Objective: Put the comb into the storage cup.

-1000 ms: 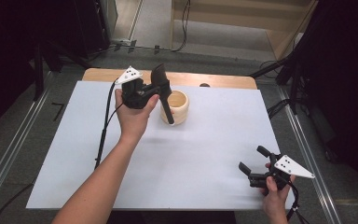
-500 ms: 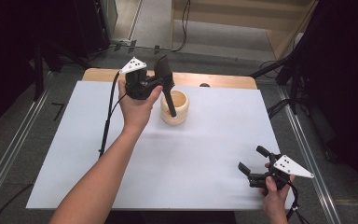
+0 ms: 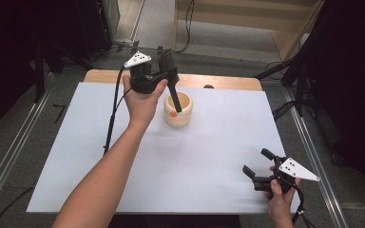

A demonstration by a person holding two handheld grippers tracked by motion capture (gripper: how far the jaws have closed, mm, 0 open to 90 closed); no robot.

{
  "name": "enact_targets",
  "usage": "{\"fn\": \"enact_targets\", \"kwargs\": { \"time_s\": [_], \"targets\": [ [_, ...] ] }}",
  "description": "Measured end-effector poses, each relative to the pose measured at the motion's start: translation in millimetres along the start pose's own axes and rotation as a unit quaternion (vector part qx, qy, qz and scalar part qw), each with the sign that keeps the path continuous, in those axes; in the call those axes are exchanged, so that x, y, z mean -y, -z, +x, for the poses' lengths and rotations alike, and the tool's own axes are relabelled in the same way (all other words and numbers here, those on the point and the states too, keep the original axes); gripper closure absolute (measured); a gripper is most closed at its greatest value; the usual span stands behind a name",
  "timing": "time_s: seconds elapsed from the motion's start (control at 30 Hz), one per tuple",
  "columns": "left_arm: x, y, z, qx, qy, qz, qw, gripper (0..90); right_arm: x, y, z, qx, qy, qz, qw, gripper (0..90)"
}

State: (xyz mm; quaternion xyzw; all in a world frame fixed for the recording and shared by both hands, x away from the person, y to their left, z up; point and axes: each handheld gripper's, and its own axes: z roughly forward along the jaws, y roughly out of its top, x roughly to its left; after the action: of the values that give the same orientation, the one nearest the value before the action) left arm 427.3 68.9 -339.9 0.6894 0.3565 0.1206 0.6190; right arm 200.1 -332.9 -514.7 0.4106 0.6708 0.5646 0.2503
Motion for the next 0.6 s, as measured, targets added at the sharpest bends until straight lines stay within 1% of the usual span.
{"fn": "enact_targets", "kwargs": {
  "time_s": [0.17,0.23,0.47,0.6],
  "targets": [
    [-4.0,-1.3,3.0,-0.008,-0.001,-0.012,0.9999,85.5,0.1,0.0,0.3,-0.001,-0.001,0.001,1.0,0.0],
    [-5.3,-2.5,4.6,-0.013,-0.005,-0.01,0.9998,85.5,0.2,-0.1,0.3,-0.001,-0.002,0.001,1.0,0.0],
    [-6.2,-6.7,11.3,-0.025,0.003,-0.016,0.9996,85.5,0.6,-0.3,-0.5,-0.001,-0.003,-0.001,1.0,0.0],
    [-5.3,-10.4,14.5,-0.033,0.001,-0.018,0.9993,85.5,0.7,-0.6,0.1,-0.002,-0.004,0.0,1.0,0.0]
  ]
}}
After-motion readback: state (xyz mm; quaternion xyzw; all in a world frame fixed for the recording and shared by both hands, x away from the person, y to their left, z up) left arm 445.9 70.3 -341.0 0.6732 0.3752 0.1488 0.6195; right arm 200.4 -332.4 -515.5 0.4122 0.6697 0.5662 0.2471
